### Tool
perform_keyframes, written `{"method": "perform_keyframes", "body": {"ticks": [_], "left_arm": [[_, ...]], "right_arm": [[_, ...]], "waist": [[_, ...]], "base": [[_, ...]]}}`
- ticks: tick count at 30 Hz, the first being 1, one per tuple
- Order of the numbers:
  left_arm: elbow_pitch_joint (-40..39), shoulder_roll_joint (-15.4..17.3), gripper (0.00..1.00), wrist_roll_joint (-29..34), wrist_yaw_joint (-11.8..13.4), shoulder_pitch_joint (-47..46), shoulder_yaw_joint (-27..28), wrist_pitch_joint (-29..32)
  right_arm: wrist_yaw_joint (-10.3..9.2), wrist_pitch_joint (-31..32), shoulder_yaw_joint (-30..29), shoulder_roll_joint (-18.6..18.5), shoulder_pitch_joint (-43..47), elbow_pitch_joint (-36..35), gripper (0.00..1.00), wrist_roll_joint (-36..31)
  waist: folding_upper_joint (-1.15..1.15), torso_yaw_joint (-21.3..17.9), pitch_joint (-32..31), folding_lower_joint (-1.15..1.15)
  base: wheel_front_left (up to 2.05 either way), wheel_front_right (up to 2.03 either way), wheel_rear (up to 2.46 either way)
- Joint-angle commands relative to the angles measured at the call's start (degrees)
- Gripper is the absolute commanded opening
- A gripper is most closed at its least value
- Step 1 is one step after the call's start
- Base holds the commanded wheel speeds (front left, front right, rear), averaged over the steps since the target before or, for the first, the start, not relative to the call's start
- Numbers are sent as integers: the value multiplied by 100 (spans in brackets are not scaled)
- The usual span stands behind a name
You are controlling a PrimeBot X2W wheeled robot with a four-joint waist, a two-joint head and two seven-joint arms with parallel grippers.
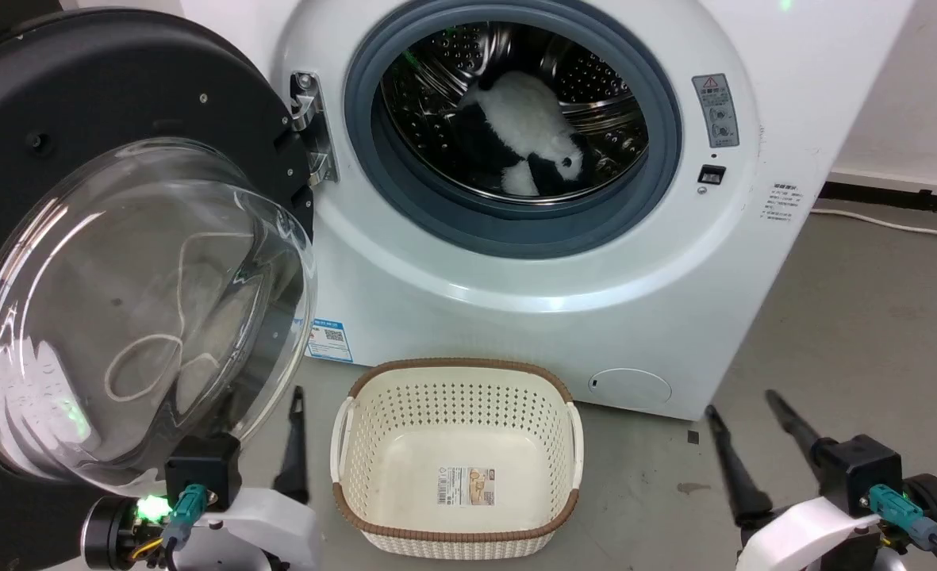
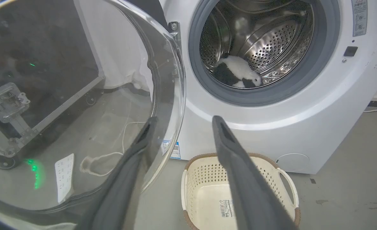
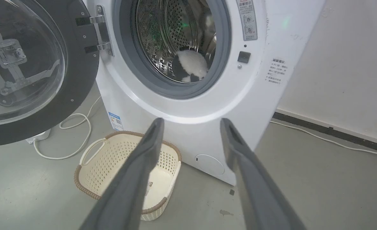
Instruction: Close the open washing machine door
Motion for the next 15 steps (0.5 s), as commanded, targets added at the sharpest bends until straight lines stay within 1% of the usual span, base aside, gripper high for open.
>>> {"method": "perform_keyframes", "body": {"ticks": [1,15], "left_arm": [[0,0,100,4,1,-3,-6,-13],[7,36,100,26,50,-28,-111,-180]], "right_arm": [[0,-12,-7,0,3,1,100,18],[1,-180,-84,3,44,4,100,163]], "waist": [[0,0,1,0],[0,92,-3,0]], "base": [[0,0,0],[0,0,0]]}}
